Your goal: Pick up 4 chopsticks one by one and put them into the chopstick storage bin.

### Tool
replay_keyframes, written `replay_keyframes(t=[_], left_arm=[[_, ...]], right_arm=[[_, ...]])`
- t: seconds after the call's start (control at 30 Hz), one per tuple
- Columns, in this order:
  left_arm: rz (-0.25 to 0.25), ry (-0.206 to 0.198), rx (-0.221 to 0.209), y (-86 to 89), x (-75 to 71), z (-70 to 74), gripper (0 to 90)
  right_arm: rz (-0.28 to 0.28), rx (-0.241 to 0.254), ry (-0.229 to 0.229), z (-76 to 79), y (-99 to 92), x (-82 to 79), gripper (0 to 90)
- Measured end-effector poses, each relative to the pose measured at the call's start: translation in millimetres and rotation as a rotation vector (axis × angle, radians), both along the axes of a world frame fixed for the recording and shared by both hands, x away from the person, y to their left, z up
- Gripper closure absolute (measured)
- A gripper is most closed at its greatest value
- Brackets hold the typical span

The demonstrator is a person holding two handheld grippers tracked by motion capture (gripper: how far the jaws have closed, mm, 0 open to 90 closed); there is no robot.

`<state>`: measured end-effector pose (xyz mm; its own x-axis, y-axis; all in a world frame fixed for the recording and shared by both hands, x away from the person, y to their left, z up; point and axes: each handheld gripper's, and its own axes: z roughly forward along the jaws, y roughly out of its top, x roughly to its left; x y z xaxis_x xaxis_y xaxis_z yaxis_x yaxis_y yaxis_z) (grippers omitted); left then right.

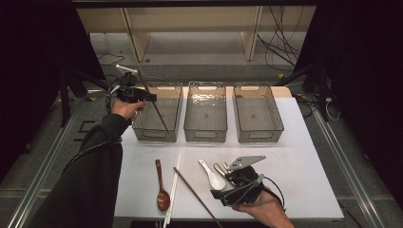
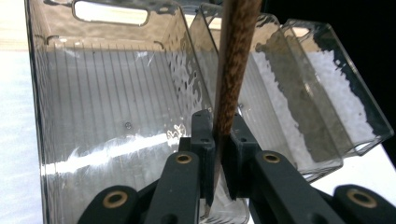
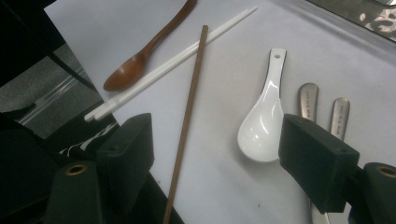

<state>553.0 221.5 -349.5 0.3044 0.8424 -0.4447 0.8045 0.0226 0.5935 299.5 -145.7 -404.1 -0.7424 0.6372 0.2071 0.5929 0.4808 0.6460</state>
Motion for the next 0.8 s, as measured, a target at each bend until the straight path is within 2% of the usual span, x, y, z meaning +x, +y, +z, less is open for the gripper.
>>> replay_keyframes(t=[0.27,0.4,0.6,0.8], left_arm=[[-0.016,0.024,0.009,-5.9,0.6,-7.7,82.9],[-0.005,0.027,0.005,-5.1,0.9,-13.6,82.8],[-0.004,0.035,0.022,-9.5,3.5,-20.3,82.6],[0.006,0.041,0.077,-18.6,7.6,-24.0,73.5]], right_arm=[[-0.001,-0.001,0.001,-0.6,-0.7,1.0,27.2],[-0.001,-0.002,0.0,-0.3,-0.7,0.7,27.2],[-0.006,-0.001,0.002,0.4,-1.4,1.0,27.2],[0.001,-0.002,0.002,-0.2,-0.5,0.7,27.3]])
